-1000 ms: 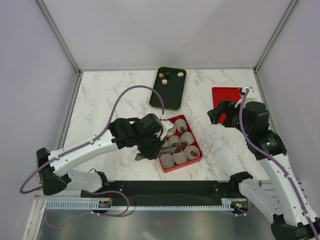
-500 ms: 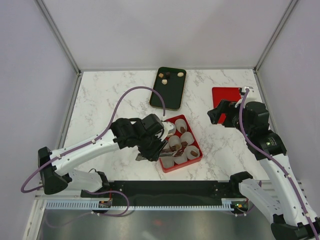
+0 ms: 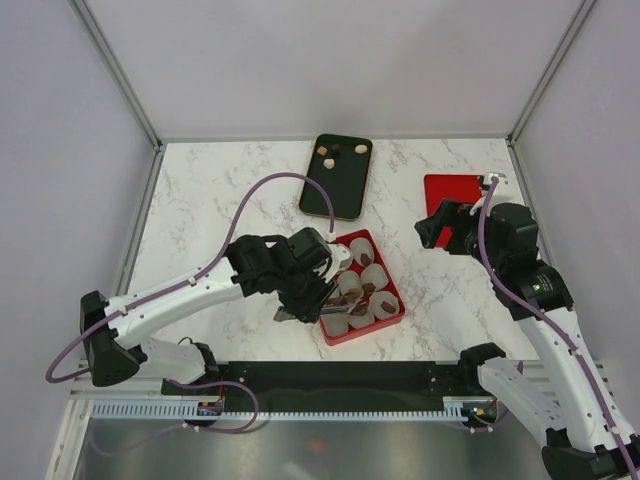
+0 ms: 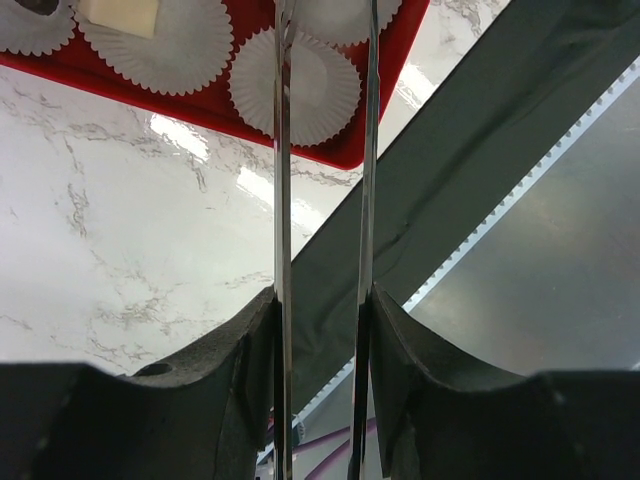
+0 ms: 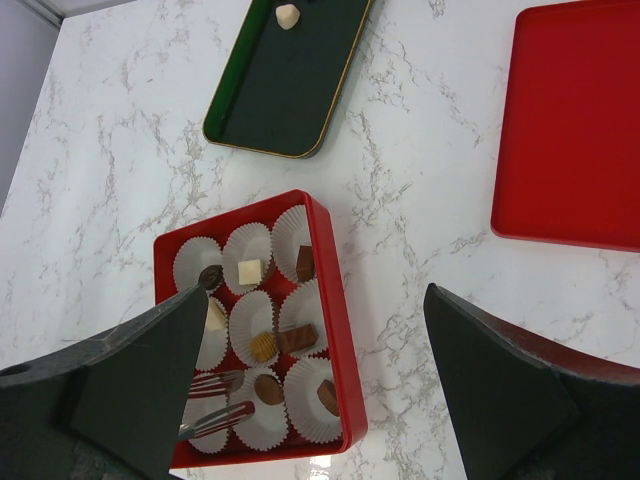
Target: Pack the chocolate
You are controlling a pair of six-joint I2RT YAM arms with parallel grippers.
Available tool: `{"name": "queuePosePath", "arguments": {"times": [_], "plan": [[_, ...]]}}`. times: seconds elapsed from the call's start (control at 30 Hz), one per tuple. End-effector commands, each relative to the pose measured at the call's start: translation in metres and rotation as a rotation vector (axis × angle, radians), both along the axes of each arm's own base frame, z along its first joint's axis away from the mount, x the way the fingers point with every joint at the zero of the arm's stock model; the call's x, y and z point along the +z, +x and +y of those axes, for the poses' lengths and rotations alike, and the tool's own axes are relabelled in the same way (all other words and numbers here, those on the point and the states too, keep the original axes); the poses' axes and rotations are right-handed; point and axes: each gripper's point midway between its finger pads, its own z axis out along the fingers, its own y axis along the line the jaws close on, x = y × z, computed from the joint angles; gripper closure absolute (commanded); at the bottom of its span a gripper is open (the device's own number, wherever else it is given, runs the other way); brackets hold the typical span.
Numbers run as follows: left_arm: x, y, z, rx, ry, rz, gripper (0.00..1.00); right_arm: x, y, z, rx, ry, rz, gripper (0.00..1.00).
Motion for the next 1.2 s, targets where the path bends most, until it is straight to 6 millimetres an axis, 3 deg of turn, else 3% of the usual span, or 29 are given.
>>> {"name": "queuePosePath", "arguments": {"times": [0.0,0.03,0.2,0.3,0.5,0.53,0.6,0.63,0.7,0.73,0.77,0.8,0.87,1.0,1.17], "plan": [[0.023,0.006,-0.015,0.004,-0.070,-0.035,0.54,0.006,0.001,-0.004,-0.015,-0.009,-0.026,0.02],[0.026,0.028,-0.007,0.068,-0.030,-0.141,0.54,0.005,0.002,-0.004,-0.017,-0.009,-0.023,0.02],[0.061,0.069,-0.011,0.220,-0.046,-0.305,0.55,0.007,0.002,-0.003,-0.013,-0.005,-0.027,0.02],[0.070,0.101,-0.014,0.280,-0.027,-0.375,0.55,0.005,0.002,-0.001,-0.004,-0.003,-0.018,0.02],[0.073,0.198,-0.001,0.477,-0.020,-0.467,0.55,0.000,0.002,0.001,0.002,0.006,-0.007,0.02],[0.065,0.218,0.007,0.518,-0.002,-0.466,0.55,0.000,0.002,0.001,0.001,0.008,-0.008,0.02],[0.067,0.247,0.004,0.545,-0.021,-0.508,0.55,0.000,0.002,0.003,0.004,0.020,-0.007,0.02],[0.052,0.265,0.009,0.567,0.027,-0.511,0.55,0.000,0.002,0.005,0.011,0.028,-0.006,0.02],[0.058,0.289,0.004,0.582,0.014,-0.546,0.55,0.000,0.002,0.011,0.030,0.058,-0.002,0.02],[0.053,0.302,0.006,0.588,0.031,-0.554,0.55,0.001,0.003,0.013,0.039,0.072,-0.007,0.02],[0.033,0.313,0.003,0.585,0.062,-0.536,0.55,0.000,0.001,0.018,0.062,0.083,-0.001,0.02],[0.036,0.326,-0.002,0.597,0.045,-0.547,0.55,0.000,0.002,0.018,0.061,0.090,-0.002,0.02],[0.015,0.346,-0.006,0.595,0.058,-0.523,0.53,-0.001,0.003,0.018,0.058,0.087,-0.003,0.02],[-0.013,0.368,-0.018,0.566,0.081,-0.516,0.50,0.003,0.007,0.014,0.038,0.071,-0.014,0.02],[-0.037,0.385,-0.018,0.588,0.086,-0.502,0.50,0.001,0.009,0.014,0.040,0.060,-0.010,0.02]]}}
